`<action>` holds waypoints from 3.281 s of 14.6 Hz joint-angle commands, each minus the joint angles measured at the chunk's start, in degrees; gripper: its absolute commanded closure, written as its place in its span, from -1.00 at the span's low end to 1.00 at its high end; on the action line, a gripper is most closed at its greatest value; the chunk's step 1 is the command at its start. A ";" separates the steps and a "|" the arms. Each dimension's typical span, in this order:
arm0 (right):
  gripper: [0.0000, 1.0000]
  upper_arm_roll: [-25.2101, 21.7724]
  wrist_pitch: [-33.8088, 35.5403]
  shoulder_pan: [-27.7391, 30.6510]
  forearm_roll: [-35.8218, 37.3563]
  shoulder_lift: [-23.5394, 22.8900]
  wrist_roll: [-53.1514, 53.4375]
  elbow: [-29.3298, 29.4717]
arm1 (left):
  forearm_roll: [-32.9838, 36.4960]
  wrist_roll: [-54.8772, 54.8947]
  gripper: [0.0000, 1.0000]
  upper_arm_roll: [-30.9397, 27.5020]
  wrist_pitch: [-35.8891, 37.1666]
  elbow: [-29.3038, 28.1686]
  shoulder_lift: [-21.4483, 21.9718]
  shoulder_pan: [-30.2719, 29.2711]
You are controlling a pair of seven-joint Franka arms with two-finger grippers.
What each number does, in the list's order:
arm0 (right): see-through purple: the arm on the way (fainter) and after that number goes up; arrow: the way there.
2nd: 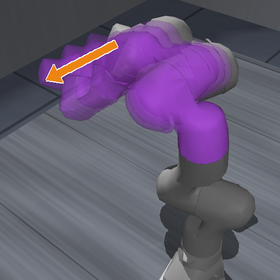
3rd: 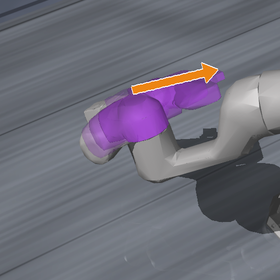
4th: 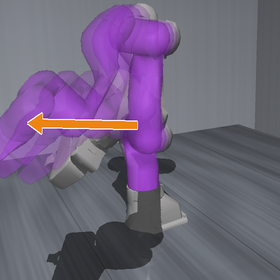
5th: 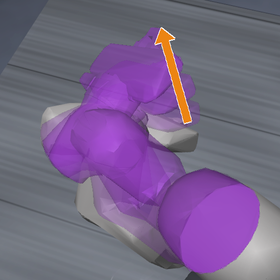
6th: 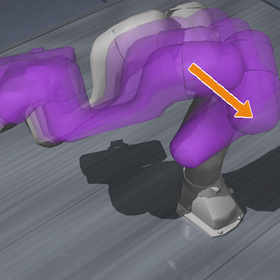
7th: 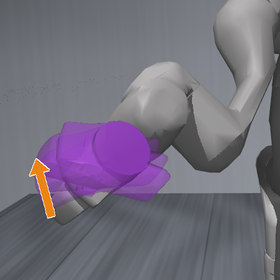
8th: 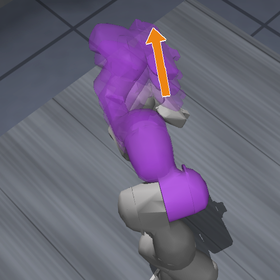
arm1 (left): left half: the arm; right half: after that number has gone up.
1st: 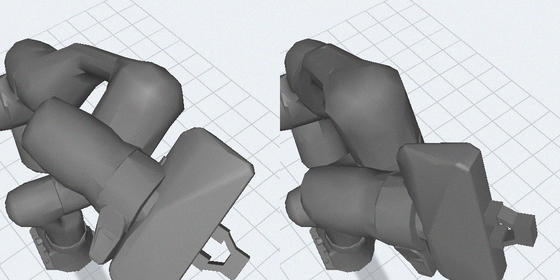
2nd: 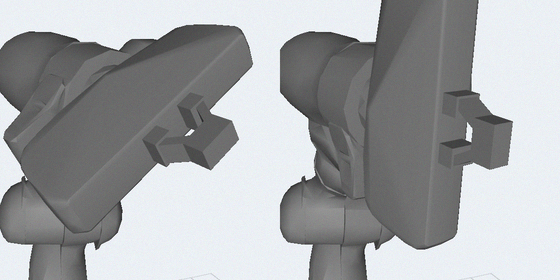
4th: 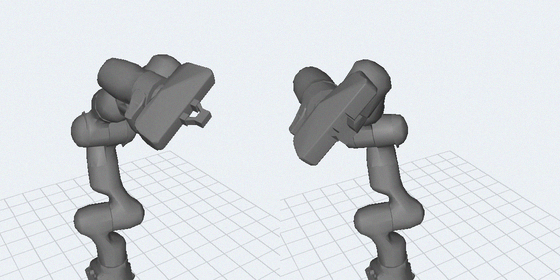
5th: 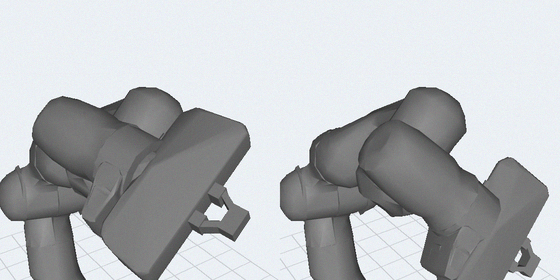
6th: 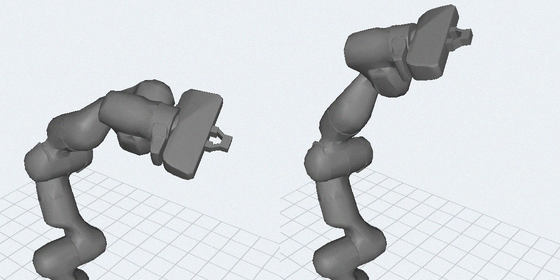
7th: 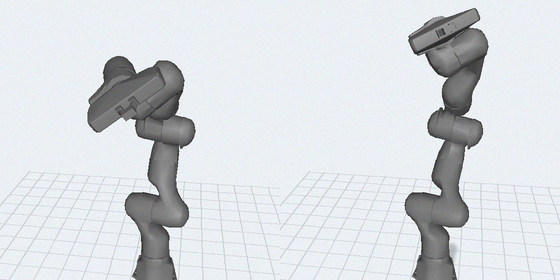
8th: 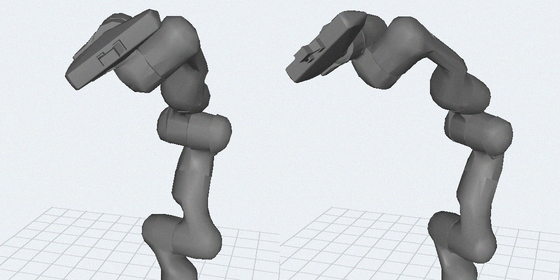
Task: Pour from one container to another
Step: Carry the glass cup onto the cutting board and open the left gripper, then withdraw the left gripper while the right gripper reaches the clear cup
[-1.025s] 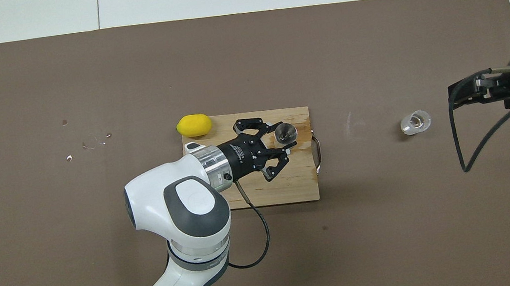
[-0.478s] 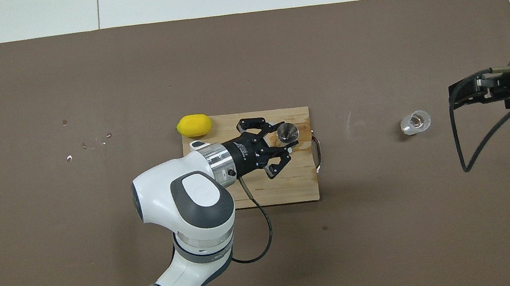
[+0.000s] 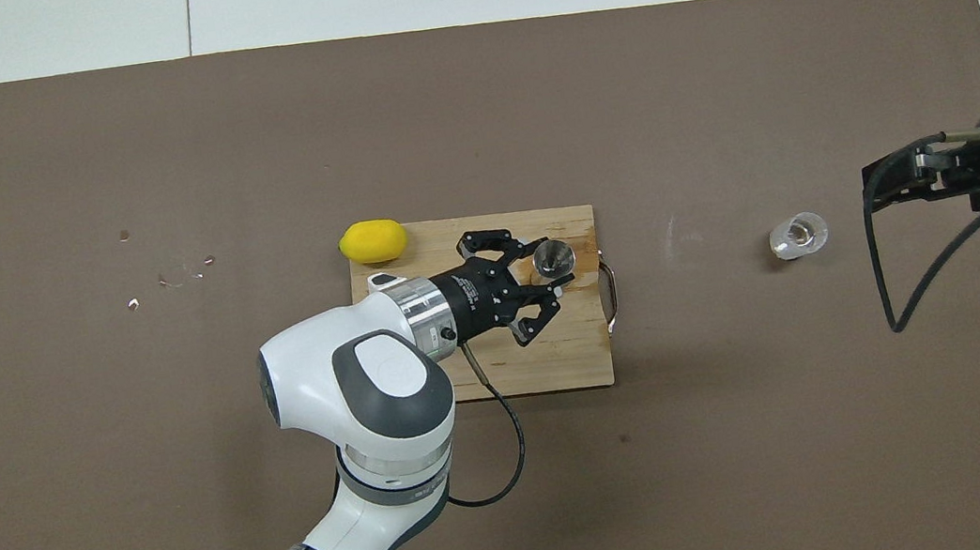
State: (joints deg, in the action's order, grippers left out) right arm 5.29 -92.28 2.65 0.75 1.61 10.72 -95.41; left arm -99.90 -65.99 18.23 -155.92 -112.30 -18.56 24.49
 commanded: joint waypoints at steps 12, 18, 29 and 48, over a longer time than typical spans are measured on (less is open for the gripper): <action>-0.91 0.24 -3.08 0.69 -1.53 0.15 12.11 -0.83 | 0.93 -0.28 -1.00 -1.09 -1.22 0.33 -0.51 1.00; -0.91 0.07 -5.10 2.97 -5.84 -1.69 28.02 -1.00 | 3.82 -0.72 -1.00 -1.00 -0.35 -0.02 4.93 -0.84; -0.93 0.07 -9.06 15.01 -23.41 -10.12 41.91 -3.64 | 37.98 -2.12 -1.00 -1.09 3.08 -1.08 10.57 -12.87; -1.00 0.07 -17.41 22.67 -39.67 -24.62 40.35 -12.70 | 100.85 51.79 -1.00 -1.09 44.98 7.88 15.39 -34.07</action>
State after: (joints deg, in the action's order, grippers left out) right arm 4.74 -108.56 24.62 -36.71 -20.92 53.36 -108.83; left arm -1.75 -22.76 16.68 -115.74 -104.43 -5.51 -9.06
